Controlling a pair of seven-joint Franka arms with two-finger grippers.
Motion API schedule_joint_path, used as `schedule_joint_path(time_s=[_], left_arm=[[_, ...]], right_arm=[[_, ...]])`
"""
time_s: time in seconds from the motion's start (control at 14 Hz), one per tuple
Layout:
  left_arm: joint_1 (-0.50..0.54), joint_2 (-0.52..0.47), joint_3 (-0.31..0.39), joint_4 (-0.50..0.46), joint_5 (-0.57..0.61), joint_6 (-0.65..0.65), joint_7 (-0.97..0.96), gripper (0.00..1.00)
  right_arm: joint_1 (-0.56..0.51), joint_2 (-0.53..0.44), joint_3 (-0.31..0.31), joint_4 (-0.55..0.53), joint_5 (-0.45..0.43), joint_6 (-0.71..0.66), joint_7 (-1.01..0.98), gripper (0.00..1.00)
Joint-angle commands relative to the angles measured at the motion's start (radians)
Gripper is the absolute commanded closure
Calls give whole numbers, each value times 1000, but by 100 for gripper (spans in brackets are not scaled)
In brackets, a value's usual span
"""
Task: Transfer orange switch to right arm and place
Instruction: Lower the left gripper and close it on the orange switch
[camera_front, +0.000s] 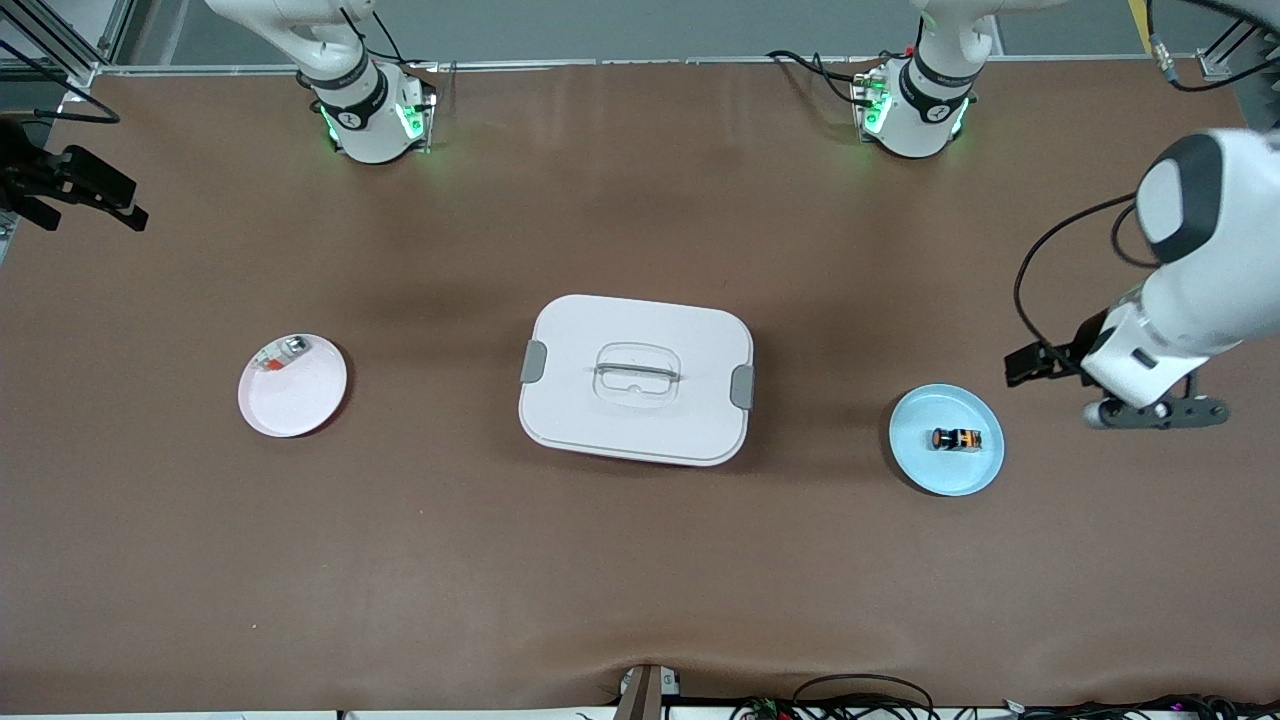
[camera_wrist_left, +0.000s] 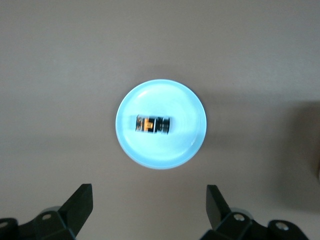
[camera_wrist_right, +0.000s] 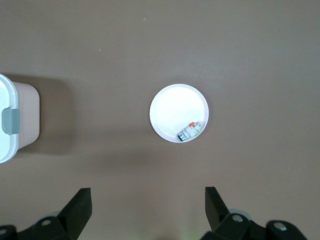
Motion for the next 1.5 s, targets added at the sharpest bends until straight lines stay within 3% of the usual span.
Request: schedule_joint_path(time_s=[0.0, 0.36, 1.43], left_arm=[[-4, 68, 0, -45, 19, 130, 16, 0], [-3, 197, 0, -110, 60, 365, 18, 0], [6, 347, 3, -108, 108, 445, 19, 2]], right_arm=[[-15, 16, 15, 27, -16, -8, 8, 0], [-15, 16, 15, 27, -16, -8, 8, 0], [-14, 18, 17, 32, -16, -8, 8, 0]])
